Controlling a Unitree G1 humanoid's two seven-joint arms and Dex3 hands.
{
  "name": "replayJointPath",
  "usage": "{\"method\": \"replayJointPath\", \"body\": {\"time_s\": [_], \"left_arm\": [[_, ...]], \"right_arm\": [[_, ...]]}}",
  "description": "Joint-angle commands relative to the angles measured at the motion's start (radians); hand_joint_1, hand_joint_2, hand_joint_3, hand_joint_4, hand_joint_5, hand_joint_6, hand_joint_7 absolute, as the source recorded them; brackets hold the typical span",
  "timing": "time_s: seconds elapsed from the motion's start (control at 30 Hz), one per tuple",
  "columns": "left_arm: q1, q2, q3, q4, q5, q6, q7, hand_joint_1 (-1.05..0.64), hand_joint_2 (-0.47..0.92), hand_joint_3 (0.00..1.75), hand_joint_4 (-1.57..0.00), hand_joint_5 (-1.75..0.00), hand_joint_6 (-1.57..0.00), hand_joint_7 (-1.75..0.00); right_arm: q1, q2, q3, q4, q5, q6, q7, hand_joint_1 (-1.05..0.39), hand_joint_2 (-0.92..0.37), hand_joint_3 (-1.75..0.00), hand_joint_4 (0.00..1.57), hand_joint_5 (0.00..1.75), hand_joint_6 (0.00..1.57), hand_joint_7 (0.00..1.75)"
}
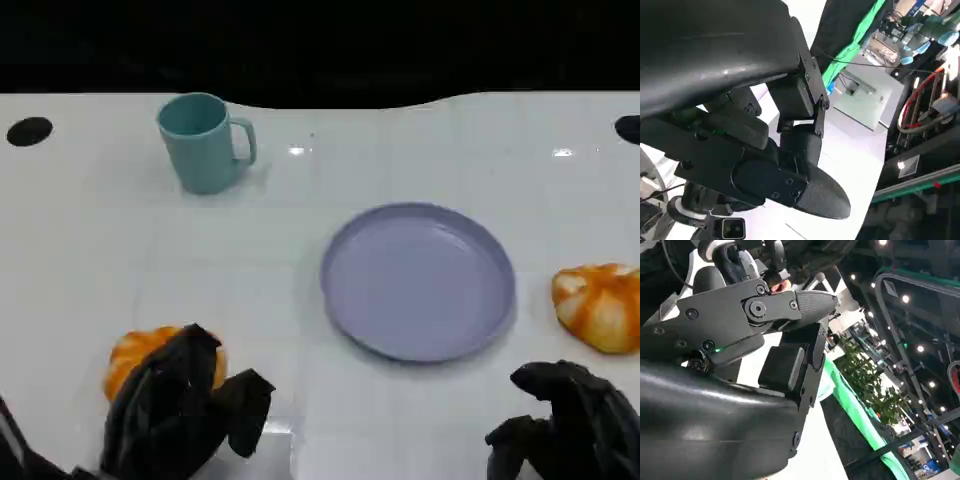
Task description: Grasp the bread from the table and place it into the plate.
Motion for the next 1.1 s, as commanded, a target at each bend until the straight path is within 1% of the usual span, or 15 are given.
{"method": "replayJointPath", "body": {"time_s": [0.03, 0.5, 0.53, 0.6, 0.63, 0.73, 0.77, 0.83, 0.87, 0.93, 0.97, 1.0, 1.03, 1.07, 1.1], "left_arm": [[0.007, 0.006, 0.01, 0.003, 0.011, -0.021, -0.006, -1.02, 0.89, 0.0, -1.17, -1.66, -1.18, -1.38], [0.002, -0.002, 0.018, 0.015, 0.008, -0.038, -0.017, -1.01, 0.9, 0.01, -1.16, -1.66, -1.15, -1.41], [-0.003, 0.006, 0.019, 0.021, 0.015, -0.05, -0.027, -1.0, 0.9, 0.0, -1.17, -1.62, -1.16, -1.33], [-0.011, 0.027, 0.016, 0.024, 0.041, -0.075, -0.034, -1.0, 0.92, 0.01, -1.25, -1.4, -1.25, -0.99], [-0.013, 0.032, 0.015, 0.025, 0.048, -0.083, -0.035, -1.01, 0.92, 0.01, -1.27, -1.35, -1.28, -0.9], [-0.024, 0.071, 0.006, -0.003, 0.13, -0.165, -0.017, -1.03, 0.92, 0.04, -1.25, -1.11, -1.24, -0.65], [-0.026, 0.081, 0.003, -0.011, 0.165, -0.21, -0.013, -1.01, 0.92, 0.08, -1.17, -1.02, -1.13, -0.55], [-0.021, 0.105, -0.009, -0.036, 0.251, -0.3, 0.011, -1.01, 0.92, 0.11, -1.07, -0.95, -1.01, -0.46], [-0.019, 0.116, -0.015, -0.044, 0.283, -0.33, 0.019, -1.02, 0.92, 0.14, -0.96, -1.0, -0.9, -0.44], [-0.016, 0.143, -0.026, -0.059, 0.357, -0.394, 0.043, -1.03, 0.92, 0.16, -0.89, -1.03, -0.85, -0.43], [-0.013, 0.167, -0.033, -0.078, 0.422, -0.438, 0.068, -1.04, 0.92, 0.19, -0.78, -1.08, -0.74, -0.44], [-0.009, 0.193, -0.039, -0.097, 0.483, -0.476, 0.09, -1.04, 0.92, 0.24, -0.64, -1.14, -0.51, -0.63], [-0.004, 0.217, -0.044, -0.123, 0.536, -0.5, 0.112, -1.05, 0.92, 0.26, -0.55, -1.16, -0.35, -0.77], [0.0, 0.237, -0.047, -0.149, 0.573, -0.511, 0.132, -1.04, 0.92, 0.22, -0.44, -1.17, -0.18, -0.86], [0.004, 0.25, -0.05, -0.167, 0.598, -0.515, 0.149, -1.04, 0.92, 0.19, -0.36, -1.2, -0.1, -0.9]], "right_arm": [[0.003, -0.007, -0.005, -0.014, 0.009, 0.002, -0.008, -0.59, -0.92, -0.31, 1.57, 0.6, 1.57, 0.25], [0.001, -0.007, -0.004, -0.011, 0.005, -0.005, -0.004, -0.58, -0.92, -0.32, 1.57, 0.61, 1.57, 0.26], [0.0, -0.006, -0.004, -0.01, 0.005, -0.006, -0.004, -0.59, -0.92, -0.32, 1.57, 0.61, 1.57, 0.26], [0.0, -0.003, -0.004, -0.008, 0.0, -0.016, -0.005, -0.59, -0.92, -0.32, 1.57, 0.61, 1.57, 0.26], [0.0, -0.003, -0.003, -0.008, -0.001, -0.019, -0.005, -0.59, -0.92, -0.33, 1.57, 0.61, 1.57, 0.26], [0.001, -0.004, -0.002, -0.011, 0.001, -0.014, -0.009, -0.58, -0.92, -0.33, 1.57, 0.61, 1.57, 0.26], [0.001, -0.004, -0.001, -0.012, 0.001, -0.013, -0.01, -0.58, -0.92, -0.33, 1.57, 0.61, 1.57, 0.26], [0.002, -0.004, 0.0, -0.015, 0.001, -0.01, -0.013, -0.58, -0.92, -0.33, 1.57, 0.61, 1.57, 0.26], [0.003, -0.004, 0.0, -0.016, 0.002, -0.009, -0.014, -0.58, -0.92, -0.33, 1.57, 0.61, 1.57, 0.26], [0.004, -0.003, 0.001, -0.018, 0.003, -0.01, -0.015, -0.58, -0.92, -0.33, 1.57, 0.62, 1.57, 0.26], [0.003, -0.003, 0.002, -0.016, 0.003, -0.012, -0.014, -0.58, -0.92, -0.33, 1.57, 0.62, 1.57, 0.26], [0.003, -0.001, 0.002, -0.016, 0.003, -0.014, -0.015, -0.58, -0.92, -0.34, 1.57, 0.61, 1.57, 0.25], [0.005, 0.002, 0.003, -0.022, 0.003, -0.011, -0.024, -0.58, -0.92, -0.34, 1.57, 0.61, 1.57, 0.25], [0.005, 0.003, 0.003, -0.024, 0.004, -0.01, -0.025, -0.59, -0.92, -0.33, 1.57, 0.62, 1.57, 0.27], [0.006, 0.004, 0.004, -0.026, 0.004, -0.008, -0.028, -0.59, -0.92, -0.33, 1.57, 0.62, 1.57, 0.27]]}}
